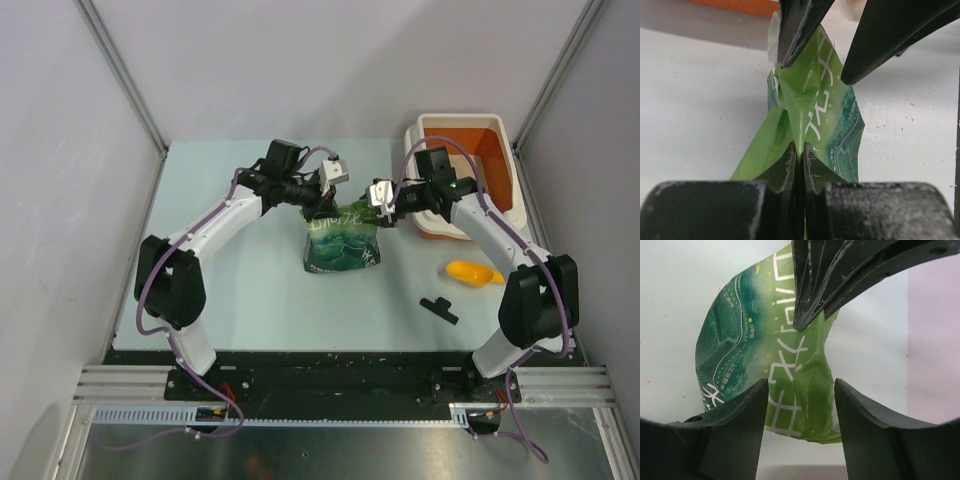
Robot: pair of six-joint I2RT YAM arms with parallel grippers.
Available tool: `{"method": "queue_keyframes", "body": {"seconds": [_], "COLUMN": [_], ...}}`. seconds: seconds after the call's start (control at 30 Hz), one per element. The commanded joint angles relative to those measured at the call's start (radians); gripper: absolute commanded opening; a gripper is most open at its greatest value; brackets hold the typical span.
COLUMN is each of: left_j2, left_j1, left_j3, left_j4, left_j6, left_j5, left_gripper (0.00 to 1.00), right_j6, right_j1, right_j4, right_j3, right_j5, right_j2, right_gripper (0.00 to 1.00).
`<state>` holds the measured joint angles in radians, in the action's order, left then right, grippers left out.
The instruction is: Fill the litter box with clean litter
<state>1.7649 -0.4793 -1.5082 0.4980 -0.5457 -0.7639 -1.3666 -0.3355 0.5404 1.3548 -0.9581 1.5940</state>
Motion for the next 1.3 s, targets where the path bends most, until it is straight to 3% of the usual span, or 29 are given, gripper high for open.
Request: {"method": "queue_keyframes", "body": {"seconds": [0.0, 0.17, 0.37, 0.6, 0.83, 1.07, 1.17, 1.2, 1.27], "left_j2": [0.004, 0.002, -0.002, -0.002, -0.039, -0.081, -0.087, -0.087, -0.078], "left_j1": [0.025, 0.025, 0.027, 0.037, 0.059, 0.062, 0.065, 0.065, 0.058], "left_j3": [-0.047, -0.047, -0.04, -0.03, 0.054, 0.118, 0.121, 0.111, 0.092], "left_j4": [0.002, 0.002, 0.001, 0.002, 0.016, 0.054, 0.056, 0.053, 0.053], "left_j6": [0.033, 0.029, 0.006, -0.002, -0.117, -0.24, -0.237, -0.235, -0.237], "left_j5": [-0.006, -0.014, -0.02, -0.025, -0.063, -0.014, -0.018, -0.038, -0.046], "left_gripper": [0.1, 0.1, 0.11, 0.15, 0.3, 0.2, 0.3, 0.4, 0.43], "right_j6": [-0.051, -0.006, 0.165, 0.195, 0.176, 0.308, 0.334, 0.351, 0.386], "right_j1": [0.004, 0.016, 0.043, 0.07, 0.085, 0.122, 0.135, 0.136, 0.136], "right_j4": [0.006, -0.052, -0.142, -0.004, 0.177, 0.245, 0.326, 0.346, 0.345], "right_j3": [0.001, 0.001, 0.007, 0.081, 0.188, 0.314, 0.362, 0.365, 0.366], "right_j5": [-0.002, 0.009, -0.008, -0.045, -0.068, -0.142, -0.177, -0.183, -0.194], "right_j2": [0.037, 0.078, 0.098, 0.133, 0.202, 0.283, 0.32, 0.325, 0.331], "right_gripper": [0.59, 0.58, 0.55, 0.45, 0.39, 0.29, 0.22, 0.21, 0.21]}}
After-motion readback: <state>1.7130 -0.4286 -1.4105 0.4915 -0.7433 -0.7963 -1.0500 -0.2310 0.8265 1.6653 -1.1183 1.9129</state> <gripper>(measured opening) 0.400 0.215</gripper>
